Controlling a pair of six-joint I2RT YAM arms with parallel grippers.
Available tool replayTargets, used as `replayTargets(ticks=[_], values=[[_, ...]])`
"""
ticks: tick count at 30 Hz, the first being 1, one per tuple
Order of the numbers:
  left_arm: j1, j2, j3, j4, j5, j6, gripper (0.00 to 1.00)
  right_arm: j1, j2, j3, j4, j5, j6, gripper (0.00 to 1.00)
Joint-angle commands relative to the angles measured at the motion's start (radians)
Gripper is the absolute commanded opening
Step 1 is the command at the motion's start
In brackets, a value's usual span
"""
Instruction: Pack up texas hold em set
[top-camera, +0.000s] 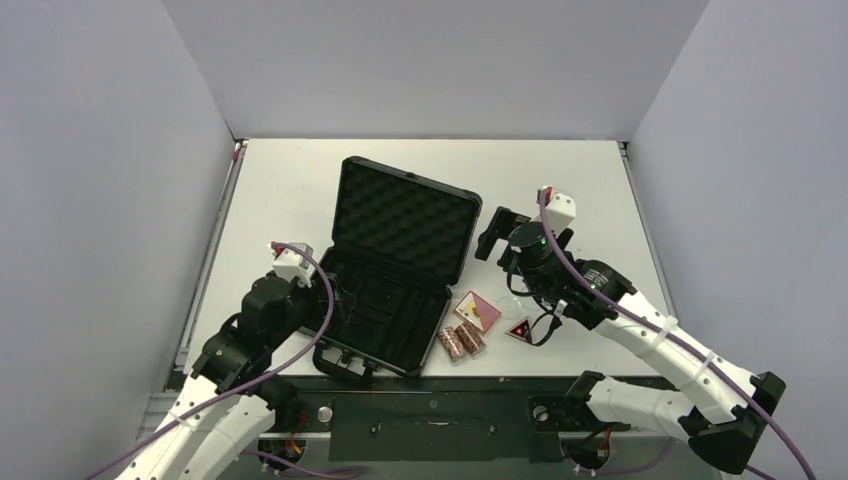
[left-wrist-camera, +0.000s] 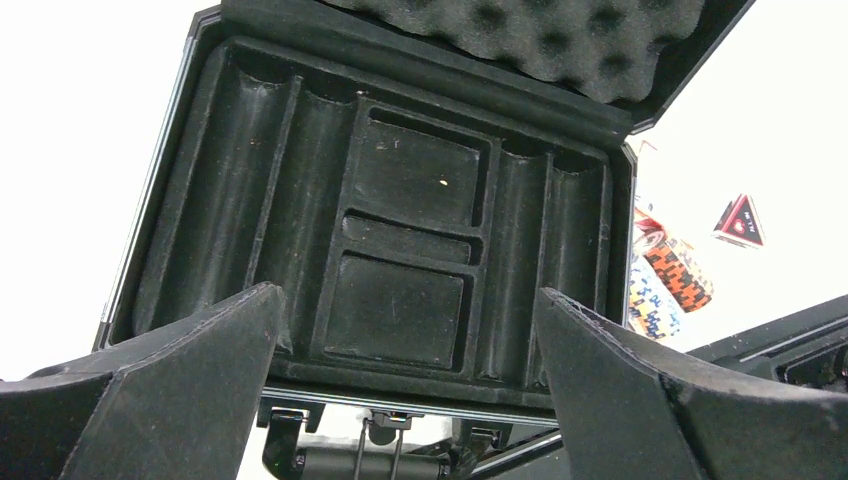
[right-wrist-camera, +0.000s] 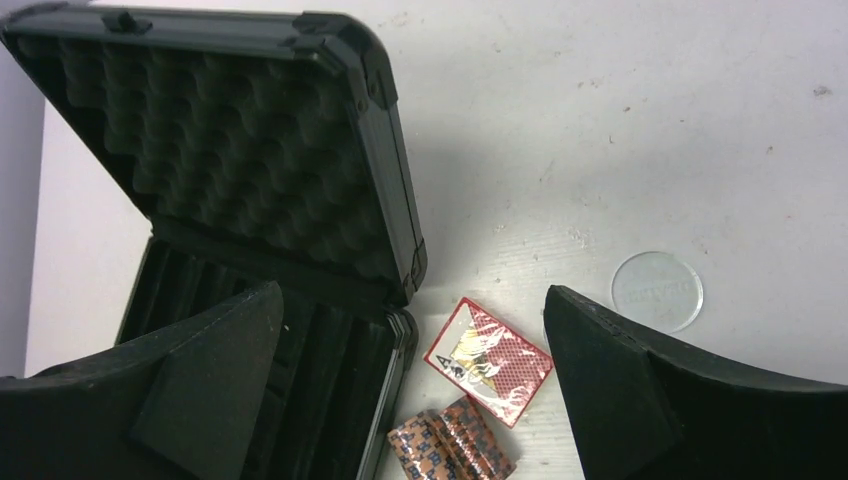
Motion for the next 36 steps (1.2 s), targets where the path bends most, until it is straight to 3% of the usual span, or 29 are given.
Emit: replayTargets(ticks=[1,9,21,28,36], values=[[-0.004,0.012,0.022,0.002,-0.054,-0.027,0.96,0.068,0.027,0.016,-0.062,0.085,0.006,1.00],[-0.004,0.018,0.028,-0.009,-0.083,-0.038,0.96,0.104,0.033,0.000,-0.138,0.061,0.000,1.00],[-0.001,0.025,0.035,-0.017,-0.113,-0.045,0.96,0.106,0.068,-0.081,-0.240,-0.117,0.035,0.96],[-0.001,0.024,0.035,-0.018,-0.116,-0.047,0.96,0.105,0.129,-0.136,-0.185,-0.240,0.031,0.95],[-0.001,0.019,0.036,-0.023,-0.129,-0.051,0.96,0.105,0.235,-0.073,-0.201,-0.262,0.002,0.95]])
